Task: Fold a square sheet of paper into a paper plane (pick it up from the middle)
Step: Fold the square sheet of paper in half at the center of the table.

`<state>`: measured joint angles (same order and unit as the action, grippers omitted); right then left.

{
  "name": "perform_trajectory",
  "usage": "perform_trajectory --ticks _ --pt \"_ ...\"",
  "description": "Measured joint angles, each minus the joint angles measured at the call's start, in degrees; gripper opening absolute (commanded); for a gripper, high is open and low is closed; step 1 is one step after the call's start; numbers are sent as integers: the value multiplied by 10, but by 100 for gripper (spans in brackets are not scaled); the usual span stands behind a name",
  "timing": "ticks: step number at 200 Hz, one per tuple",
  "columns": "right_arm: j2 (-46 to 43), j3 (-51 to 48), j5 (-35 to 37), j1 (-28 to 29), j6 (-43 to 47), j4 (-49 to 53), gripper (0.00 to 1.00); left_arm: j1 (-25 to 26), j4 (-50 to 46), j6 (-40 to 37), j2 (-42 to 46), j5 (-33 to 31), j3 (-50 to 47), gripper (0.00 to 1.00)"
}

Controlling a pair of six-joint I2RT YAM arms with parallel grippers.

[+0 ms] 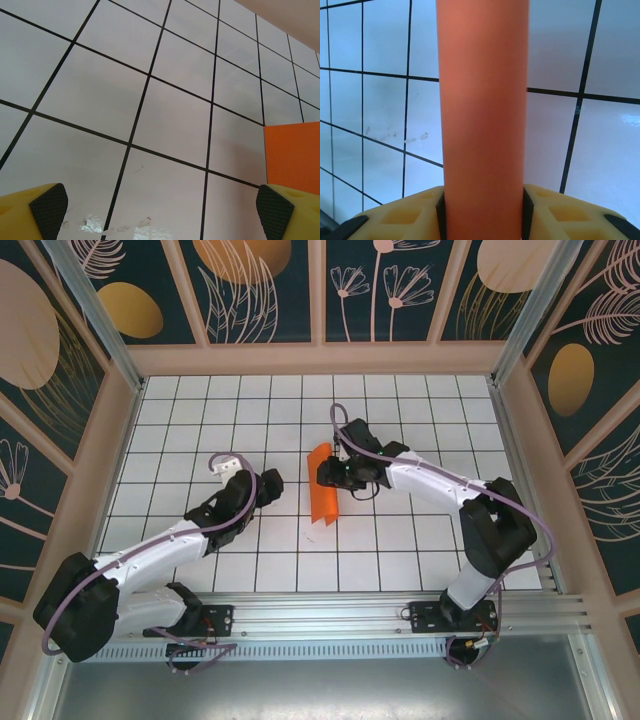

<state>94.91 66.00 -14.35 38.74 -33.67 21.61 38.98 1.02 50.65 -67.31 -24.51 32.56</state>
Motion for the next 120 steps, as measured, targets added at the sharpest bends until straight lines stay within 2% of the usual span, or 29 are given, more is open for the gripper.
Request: perform_trajectory --ticks 61,79,85,120 --pt "-2 -124 -55 -61 -24 -82 48 0 6 0 -15 44 10 99" --pt "-2 -142 -57 -67 -25 -92 53 0 13 -1 -25 58 16 98" --pt "-3 -146 -57 -70 -24 -93 57 0 16 -1 -29 63 19 99" --pt "-24 -158 -52 -90 -20 -91 64 0 29 -7 -57 97 37 99"
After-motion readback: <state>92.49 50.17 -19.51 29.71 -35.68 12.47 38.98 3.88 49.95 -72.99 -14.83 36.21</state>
